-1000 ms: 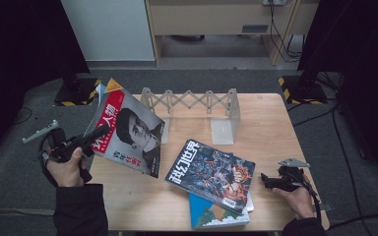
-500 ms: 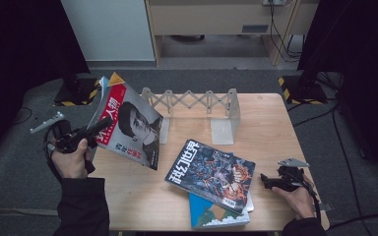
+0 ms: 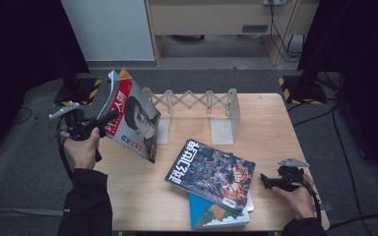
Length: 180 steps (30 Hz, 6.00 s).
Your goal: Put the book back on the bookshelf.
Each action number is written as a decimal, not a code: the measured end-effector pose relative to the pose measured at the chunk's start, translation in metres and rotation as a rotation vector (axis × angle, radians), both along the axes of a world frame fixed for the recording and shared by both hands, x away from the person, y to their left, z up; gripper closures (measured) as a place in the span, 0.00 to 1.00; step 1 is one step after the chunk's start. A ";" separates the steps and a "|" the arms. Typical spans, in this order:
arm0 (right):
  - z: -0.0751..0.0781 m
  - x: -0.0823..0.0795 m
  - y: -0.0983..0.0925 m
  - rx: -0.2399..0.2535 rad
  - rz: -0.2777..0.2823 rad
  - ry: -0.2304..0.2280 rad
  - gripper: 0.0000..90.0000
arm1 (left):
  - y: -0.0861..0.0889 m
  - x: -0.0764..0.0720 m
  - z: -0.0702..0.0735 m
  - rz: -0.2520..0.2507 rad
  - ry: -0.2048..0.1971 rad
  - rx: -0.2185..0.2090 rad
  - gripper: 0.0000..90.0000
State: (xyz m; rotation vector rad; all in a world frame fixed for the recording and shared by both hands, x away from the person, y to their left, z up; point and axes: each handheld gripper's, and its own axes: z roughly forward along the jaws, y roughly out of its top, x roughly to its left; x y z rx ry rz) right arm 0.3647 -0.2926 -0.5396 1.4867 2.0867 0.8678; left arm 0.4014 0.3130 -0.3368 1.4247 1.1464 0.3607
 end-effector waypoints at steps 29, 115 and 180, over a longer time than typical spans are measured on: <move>0.000 0.000 0.000 0.000 0.000 0.000 0.01 | -0.034 0.047 0.000 0.157 0.093 0.232 0.96; 0.000 0.000 0.000 -0.004 0.011 -0.002 0.01 | -0.037 0.007 0.001 0.207 -0.065 0.207 0.58; 0.045 -0.017 0.019 0.110 0.031 -0.196 0.38 | -0.081 -0.053 -0.155 -0.108 0.078 0.221 0.28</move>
